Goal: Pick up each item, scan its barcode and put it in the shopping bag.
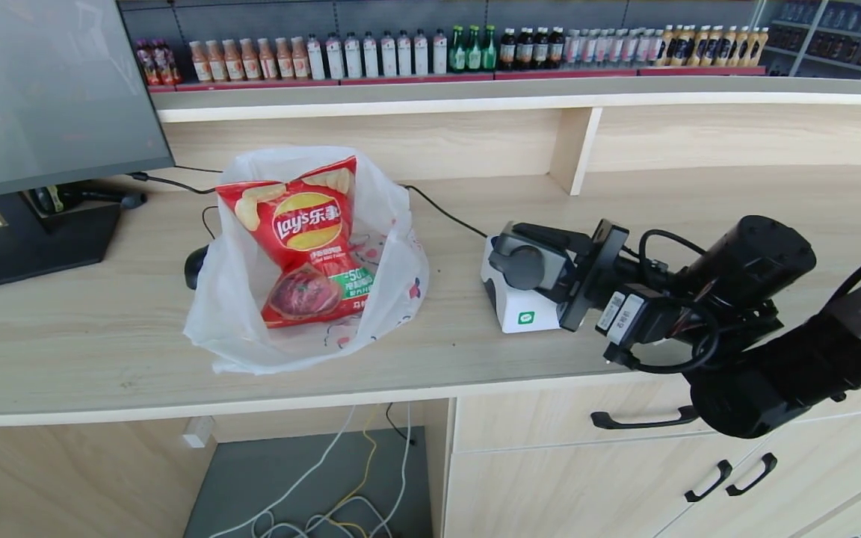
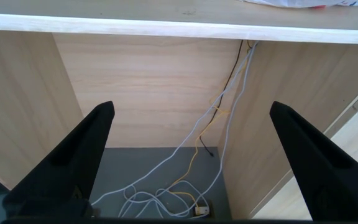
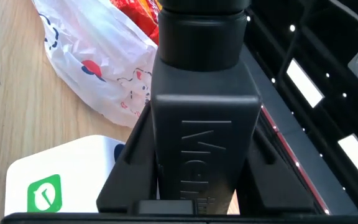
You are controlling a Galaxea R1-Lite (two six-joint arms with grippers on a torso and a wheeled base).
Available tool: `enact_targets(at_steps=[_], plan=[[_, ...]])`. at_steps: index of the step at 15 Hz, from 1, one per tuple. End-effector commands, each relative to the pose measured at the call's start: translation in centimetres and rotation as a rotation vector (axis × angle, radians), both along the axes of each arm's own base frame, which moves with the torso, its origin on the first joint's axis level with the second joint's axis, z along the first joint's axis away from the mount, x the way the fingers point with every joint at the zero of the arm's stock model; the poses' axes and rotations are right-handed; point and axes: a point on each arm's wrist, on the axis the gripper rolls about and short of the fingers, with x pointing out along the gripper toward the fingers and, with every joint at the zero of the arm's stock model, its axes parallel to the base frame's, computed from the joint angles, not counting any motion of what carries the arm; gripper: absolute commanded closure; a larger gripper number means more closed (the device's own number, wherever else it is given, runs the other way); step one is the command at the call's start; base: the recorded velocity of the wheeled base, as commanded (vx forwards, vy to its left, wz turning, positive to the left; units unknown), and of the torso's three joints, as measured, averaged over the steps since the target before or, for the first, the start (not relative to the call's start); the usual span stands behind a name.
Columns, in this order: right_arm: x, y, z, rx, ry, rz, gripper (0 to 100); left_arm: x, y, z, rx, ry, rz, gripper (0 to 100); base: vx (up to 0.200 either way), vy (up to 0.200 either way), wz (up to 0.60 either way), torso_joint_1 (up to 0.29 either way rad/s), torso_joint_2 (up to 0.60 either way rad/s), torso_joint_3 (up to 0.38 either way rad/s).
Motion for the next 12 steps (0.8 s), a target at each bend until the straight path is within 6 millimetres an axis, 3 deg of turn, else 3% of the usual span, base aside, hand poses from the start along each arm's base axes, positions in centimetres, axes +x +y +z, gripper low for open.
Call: enact_targets(at_steps=[1,12], plan=[[-0.14,-0.03,-0.08,-0.001,0.004,0.000,100,0.00,0.00,0.00,0.000,0.000,-0.001,0,0.000,0.000,0.00,0.000,0.00,0.000],[-0.13,-0.10,-0.30,0.000,0.014,-0.011,100,0.00,0.00,0.00,0.000,0.000,-0.001,0,0.000,0.000,0.00,0.000,0.00,0.000]])
